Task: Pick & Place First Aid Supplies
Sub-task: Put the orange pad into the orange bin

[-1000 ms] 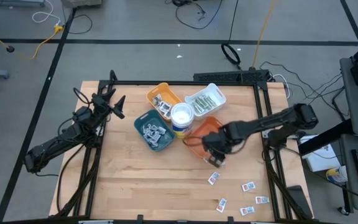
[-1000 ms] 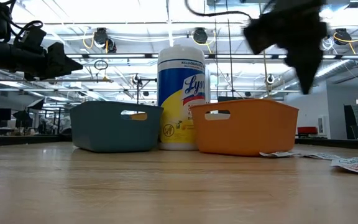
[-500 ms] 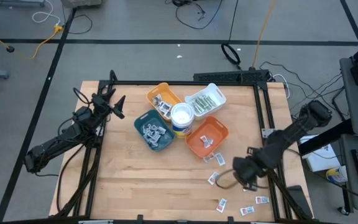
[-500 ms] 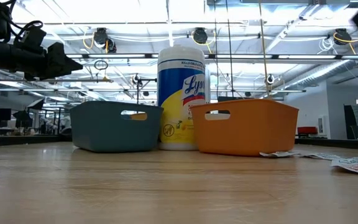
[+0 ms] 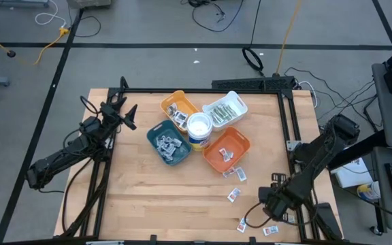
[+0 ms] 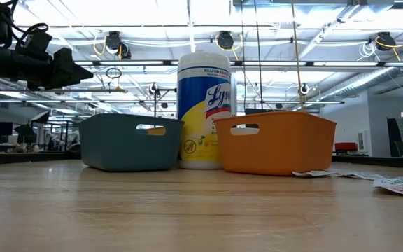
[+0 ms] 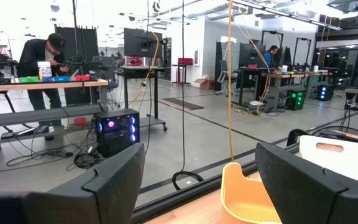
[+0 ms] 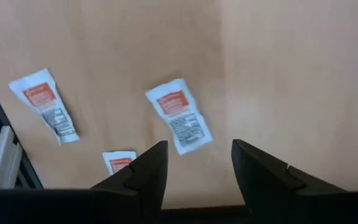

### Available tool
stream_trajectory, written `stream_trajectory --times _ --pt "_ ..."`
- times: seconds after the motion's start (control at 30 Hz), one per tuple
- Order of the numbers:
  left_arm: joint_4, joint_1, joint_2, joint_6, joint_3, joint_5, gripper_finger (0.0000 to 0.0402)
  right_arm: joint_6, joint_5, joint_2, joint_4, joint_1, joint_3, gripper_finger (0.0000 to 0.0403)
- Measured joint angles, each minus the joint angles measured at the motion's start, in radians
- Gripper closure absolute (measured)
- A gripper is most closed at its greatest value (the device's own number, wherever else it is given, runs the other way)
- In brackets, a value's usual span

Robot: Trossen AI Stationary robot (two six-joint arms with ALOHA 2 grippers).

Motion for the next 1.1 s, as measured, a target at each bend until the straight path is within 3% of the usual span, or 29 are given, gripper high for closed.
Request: stream_trajectory --times 0.77,0.93,1.1 --pt "0.000 0.000 0.000 0.000 0.000 0.000 0.0094 -0.107 -0.006 0.249 0.166 0.000 0.003 0.0236" --pt "0.000 0.000 0.000 0.000 0.000 0.000 0.0094 -0.111 -0.015 0.255 0.170 -0.014 0.003 0.0277" --pt "0.000 0.000 0.000 0.000 0.000 0.000 0.0094 -0.147 -0.007 0.256 0.174 -0.020 0.003 0.0364"
